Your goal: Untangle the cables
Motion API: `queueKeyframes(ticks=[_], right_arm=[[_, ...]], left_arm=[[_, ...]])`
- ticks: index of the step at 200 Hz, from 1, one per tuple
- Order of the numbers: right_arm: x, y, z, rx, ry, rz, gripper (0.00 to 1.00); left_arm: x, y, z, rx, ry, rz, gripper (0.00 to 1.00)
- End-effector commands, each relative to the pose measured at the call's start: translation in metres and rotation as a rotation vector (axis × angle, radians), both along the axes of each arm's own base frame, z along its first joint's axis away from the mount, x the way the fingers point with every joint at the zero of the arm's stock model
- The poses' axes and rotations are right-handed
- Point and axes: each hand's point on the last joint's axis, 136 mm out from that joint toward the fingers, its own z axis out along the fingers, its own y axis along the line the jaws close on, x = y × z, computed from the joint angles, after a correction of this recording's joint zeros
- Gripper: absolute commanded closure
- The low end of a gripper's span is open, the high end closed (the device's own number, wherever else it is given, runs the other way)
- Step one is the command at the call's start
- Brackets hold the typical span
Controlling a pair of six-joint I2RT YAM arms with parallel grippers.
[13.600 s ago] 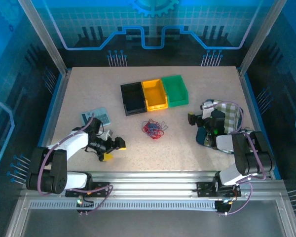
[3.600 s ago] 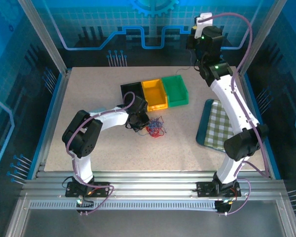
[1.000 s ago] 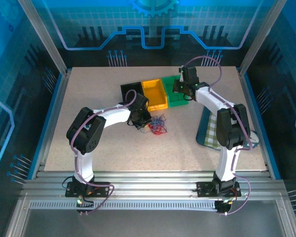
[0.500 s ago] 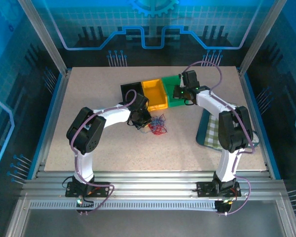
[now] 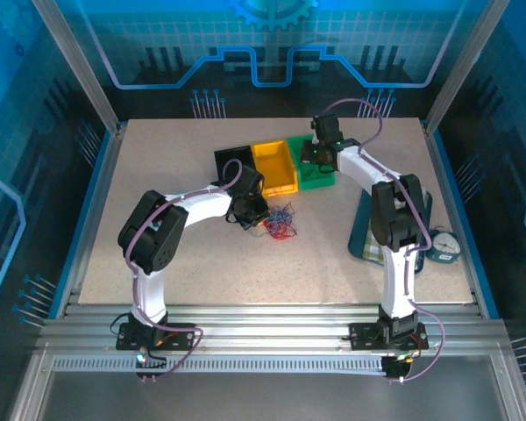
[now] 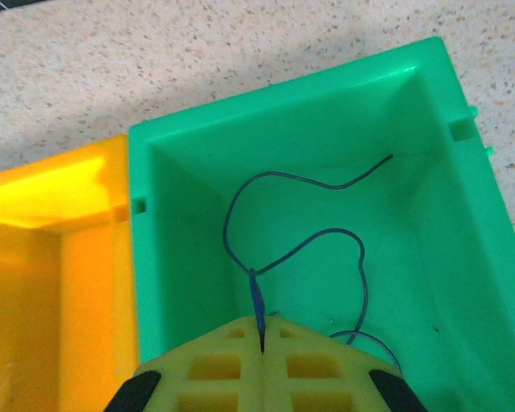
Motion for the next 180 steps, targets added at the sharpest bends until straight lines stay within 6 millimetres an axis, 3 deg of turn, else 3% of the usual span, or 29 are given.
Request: queueKeyframes(ticks=[1, 11, 37, 60, 112, 142, 180], right_arm=[[0.001, 0.000, -0.004, -0.017, 0.037, -0.020, 1.00], [0.002, 0.000, 0.001, -0.020, 0.026, -0.018, 0.98], [0.002, -0.003, 0.021, -0.031, -0.015, -0.011, 0.76], [-0.001, -0.008, 0.040, -0.043, -0.057, -0.021, 0.66], [-0.017, -0.020, 0.069, -0.073, -0.107, -0.039, 0.57], [-0.040, -0.020, 0.075, -0.068, -0.119, -0.013, 0.57], [-0.100, 0.024, 0.067, 0.003, -0.110, 0.199, 0.57]], left_arm=[[0.003, 0.003, -0.005, 0.022, 0.006, -0.015, 1.00], [0.004, 0.003, -0.004, 0.022, 0.003, -0.017, 1.00], [0.005, 0.002, -0.003, 0.019, 0.002, -0.015, 1.00], [0.005, 0.002, -0.004, 0.018, 0.002, -0.012, 1.00], [0.007, 0.000, -0.002, 0.005, -0.008, -0.014, 1.00], [0.007, 0.000, -0.001, 0.002, -0.005, -0.014, 1.00], [0.004, -0.002, 0.000, -0.010, -0.006, -0.023, 1.00]])
